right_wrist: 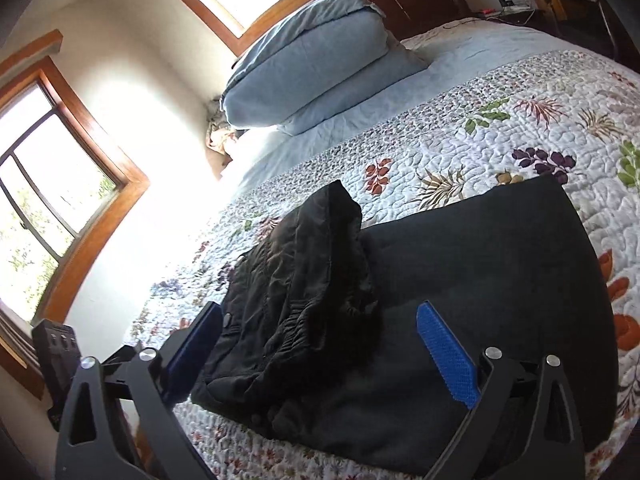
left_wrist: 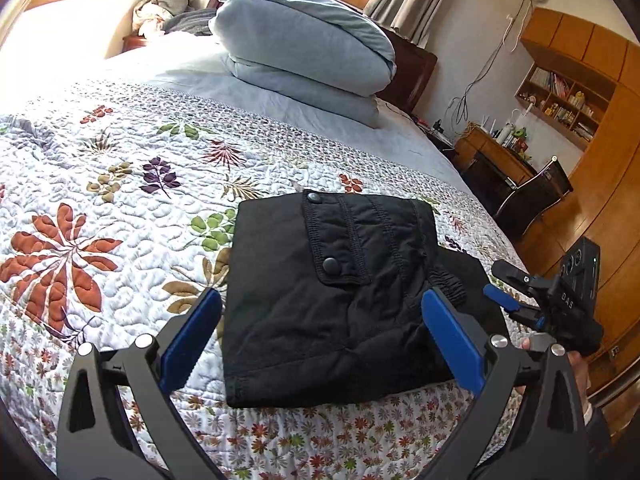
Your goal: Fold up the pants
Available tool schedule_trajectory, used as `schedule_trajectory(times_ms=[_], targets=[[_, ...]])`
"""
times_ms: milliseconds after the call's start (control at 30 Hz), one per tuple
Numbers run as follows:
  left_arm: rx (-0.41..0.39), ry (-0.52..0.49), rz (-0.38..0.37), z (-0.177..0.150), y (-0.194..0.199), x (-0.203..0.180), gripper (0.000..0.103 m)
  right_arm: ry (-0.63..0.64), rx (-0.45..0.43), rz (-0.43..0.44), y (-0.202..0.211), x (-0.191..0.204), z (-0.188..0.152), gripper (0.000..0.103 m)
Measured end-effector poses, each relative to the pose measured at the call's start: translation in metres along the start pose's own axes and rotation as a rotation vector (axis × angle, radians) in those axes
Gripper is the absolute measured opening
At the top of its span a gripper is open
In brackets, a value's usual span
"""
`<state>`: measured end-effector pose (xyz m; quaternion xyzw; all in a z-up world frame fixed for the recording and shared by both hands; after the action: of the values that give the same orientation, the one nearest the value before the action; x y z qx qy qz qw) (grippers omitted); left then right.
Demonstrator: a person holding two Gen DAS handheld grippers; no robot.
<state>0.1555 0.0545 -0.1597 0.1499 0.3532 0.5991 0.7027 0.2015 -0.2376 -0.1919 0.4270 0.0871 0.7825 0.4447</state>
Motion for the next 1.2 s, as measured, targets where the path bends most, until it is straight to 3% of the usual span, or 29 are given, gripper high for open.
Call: schedule_trajectory(times_ms=[133, 233, 433, 700, 767, 833, 967, 1033, 1200], targets=[[-0.106, -0.074, 0.090, 0.001, 0.011, 0.001, 0.100, 0.055, 0.089, -0.066, -0.023, -0.004, 0.000, 0.100], [-0.189, -0.139, 0.114, 0.002, 0.021, -0.003, 0.100, 0.047, 0.143, -0.042, -0.038, -0.008, -0.008, 0.100], [-0.277, -0.243, 0.093, 0.004, 0.038, -0.018, 0.100, 0.065, 0.185, 0.051, -0.062, 0.008, -0.018, 0.100], [-0.300, -0.253, 0.053, 0.007, 0.048, -0.025, 0.100, 0.084, 0.148, 0.029, -0.089, 0.021, -0.017, 0.100], [-0.302, -0.235, 0.061, 0.008, 0.048, -0.021, 0.100, 0.085, 0.131, 0.041, -0.089, 0.022, -0.014, 0.092], [-0.304, -0.215, 0.081, 0.009, 0.048, -0.017, 0.100, 0.085, 0.122, 0.044, -0.086, 0.018, -0.012, 0.070], [-0.290, -0.155, 0.080, 0.012, 0.047, -0.007, 0.100, 0.058, 0.119, 0.070, -0.079, 0.006, -0.008, 0.042], [-0.275, -0.113, 0.084, 0.013, 0.045, -0.002, 0.100, 0.061, 0.119, 0.094, -0.076, 0.007, -0.008, 0.036], [-0.238, -0.057, 0.102, 0.012, 0.038, 0.009, 0.100, 0.111, 0.098, 0.119, -0.066, 0.021, -0.007, 0.031]])
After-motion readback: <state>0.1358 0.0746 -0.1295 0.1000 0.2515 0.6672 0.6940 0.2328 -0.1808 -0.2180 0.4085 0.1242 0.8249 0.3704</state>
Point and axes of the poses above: each gripper's, at about its wrist camera, not at the fingertips, and y roughly against the way its jaws point, x to its left, z to its top, the point moved 5 cm from there along -y, roughly the way its jaws point, and after that the axes turned 6 degrees about z, right-handed, at the moved point
